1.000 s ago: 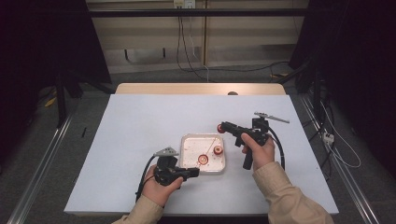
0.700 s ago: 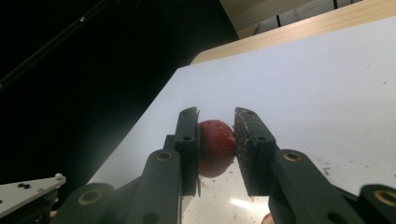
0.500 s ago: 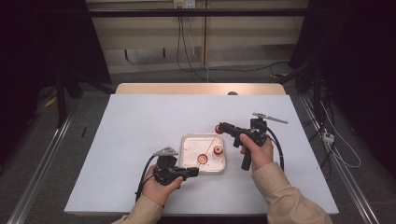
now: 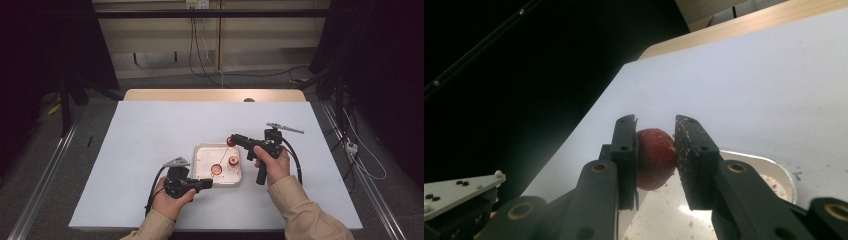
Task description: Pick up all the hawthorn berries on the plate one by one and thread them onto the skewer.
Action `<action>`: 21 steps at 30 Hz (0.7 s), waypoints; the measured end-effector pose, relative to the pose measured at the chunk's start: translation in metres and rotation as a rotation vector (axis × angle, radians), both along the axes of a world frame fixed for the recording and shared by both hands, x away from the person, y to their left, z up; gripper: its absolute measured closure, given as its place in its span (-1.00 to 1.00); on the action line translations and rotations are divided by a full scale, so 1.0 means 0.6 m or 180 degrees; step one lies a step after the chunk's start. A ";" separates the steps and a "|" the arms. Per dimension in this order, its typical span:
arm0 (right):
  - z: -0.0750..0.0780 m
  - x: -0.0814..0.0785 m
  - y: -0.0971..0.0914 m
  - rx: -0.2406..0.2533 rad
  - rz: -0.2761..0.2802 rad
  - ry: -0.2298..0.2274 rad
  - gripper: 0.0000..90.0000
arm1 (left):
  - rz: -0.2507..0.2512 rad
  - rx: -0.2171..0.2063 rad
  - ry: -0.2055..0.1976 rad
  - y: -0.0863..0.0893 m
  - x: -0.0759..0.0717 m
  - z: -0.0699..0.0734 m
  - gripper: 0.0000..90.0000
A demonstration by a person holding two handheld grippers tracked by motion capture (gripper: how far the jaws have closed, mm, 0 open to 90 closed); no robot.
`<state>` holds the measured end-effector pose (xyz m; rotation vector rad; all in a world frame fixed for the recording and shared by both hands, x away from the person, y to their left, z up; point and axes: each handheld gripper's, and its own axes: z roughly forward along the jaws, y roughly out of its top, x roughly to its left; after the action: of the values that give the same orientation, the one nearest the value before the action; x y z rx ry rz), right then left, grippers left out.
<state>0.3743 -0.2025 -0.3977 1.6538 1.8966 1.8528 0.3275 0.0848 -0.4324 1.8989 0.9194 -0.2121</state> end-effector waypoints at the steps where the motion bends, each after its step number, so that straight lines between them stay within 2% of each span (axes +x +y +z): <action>1: -0.001 -0.001 0.001 0.0000 -0.0001 -0.0003 0.60 | 0.0001 0.0000 0.0000 0.000 0.000 0.000 1.00; 17: -0.007 -0.004 0.006 0.0020 0.0080 0.0008 0.60 | -0.0006 0.0039 -0.0019 0.000 -0.001 0.000 1.00; 21: -0.010 -0.005 0.005 0.0137 0.0018 0.0043 0.57 | -0.0015 0.0014 -0.0046 -0.001 -0.001 0.003 1.00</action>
<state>0.3714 -0.1994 -0.4038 1.6792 1.8816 1.9029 0.3267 0.0844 -0.4305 1.9044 0.9064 -0.1992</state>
